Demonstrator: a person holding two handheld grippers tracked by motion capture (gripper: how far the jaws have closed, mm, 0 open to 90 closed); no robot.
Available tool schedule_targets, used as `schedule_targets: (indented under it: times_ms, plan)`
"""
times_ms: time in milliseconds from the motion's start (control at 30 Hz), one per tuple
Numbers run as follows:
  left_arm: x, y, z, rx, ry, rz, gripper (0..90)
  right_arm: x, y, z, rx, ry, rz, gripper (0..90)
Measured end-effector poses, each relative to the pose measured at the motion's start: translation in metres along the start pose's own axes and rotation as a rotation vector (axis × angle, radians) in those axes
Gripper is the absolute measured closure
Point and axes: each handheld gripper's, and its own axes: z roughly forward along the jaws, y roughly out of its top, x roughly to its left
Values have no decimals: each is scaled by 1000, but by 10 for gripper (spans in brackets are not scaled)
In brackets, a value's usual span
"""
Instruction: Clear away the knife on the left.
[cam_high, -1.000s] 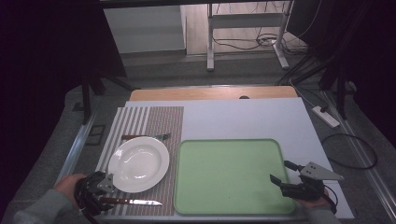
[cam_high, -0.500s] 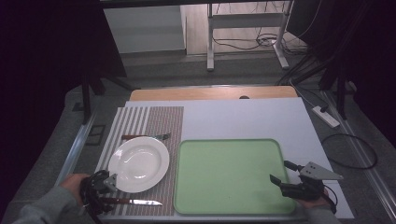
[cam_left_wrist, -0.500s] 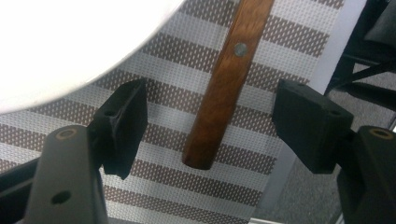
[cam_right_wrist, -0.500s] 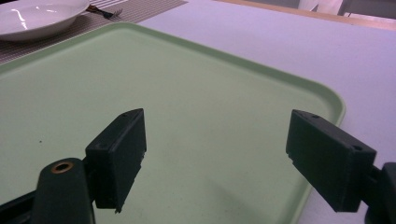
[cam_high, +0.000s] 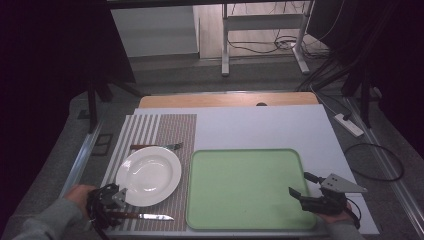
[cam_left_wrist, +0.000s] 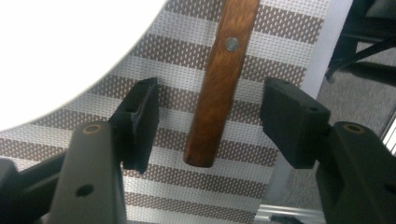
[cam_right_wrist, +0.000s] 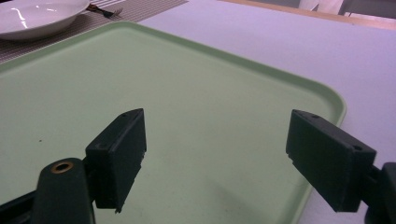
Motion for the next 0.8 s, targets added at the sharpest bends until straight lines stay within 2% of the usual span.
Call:
schedule_targets:
  times_ms: [133, 167, 300, 367, 467, 567, 800]
  plan:
    - [0, 3, -1, 13, 0, 45, 432, 0, 0, 0, 1, 0, -2, 207]
    - [1, 4, -2, 12, -3, 56, 469, 0, 0, 0, 1, -1, -2, 207]
    - [1, 4, -3, 8, 1, 66, 520, 0, 0, 0, 2, 0, -1, 207]
    - [1, 5, -3, 0, 0, 73, 666, 0, 0, 0, 2, 0, -2, 207]
    - [1, 6, -3, 8, 5, 88, 675, 0, 0, 0, 2, 0, -3, 207]
    - [-1, 6, -3, -2, 5, 105, 749, 0, -1, 0, 2, 0, -5, 208]
    - [-6, 2, -4, -26, 46, 129, 757, 0, -1, 0, 4, -2, -7, 209]
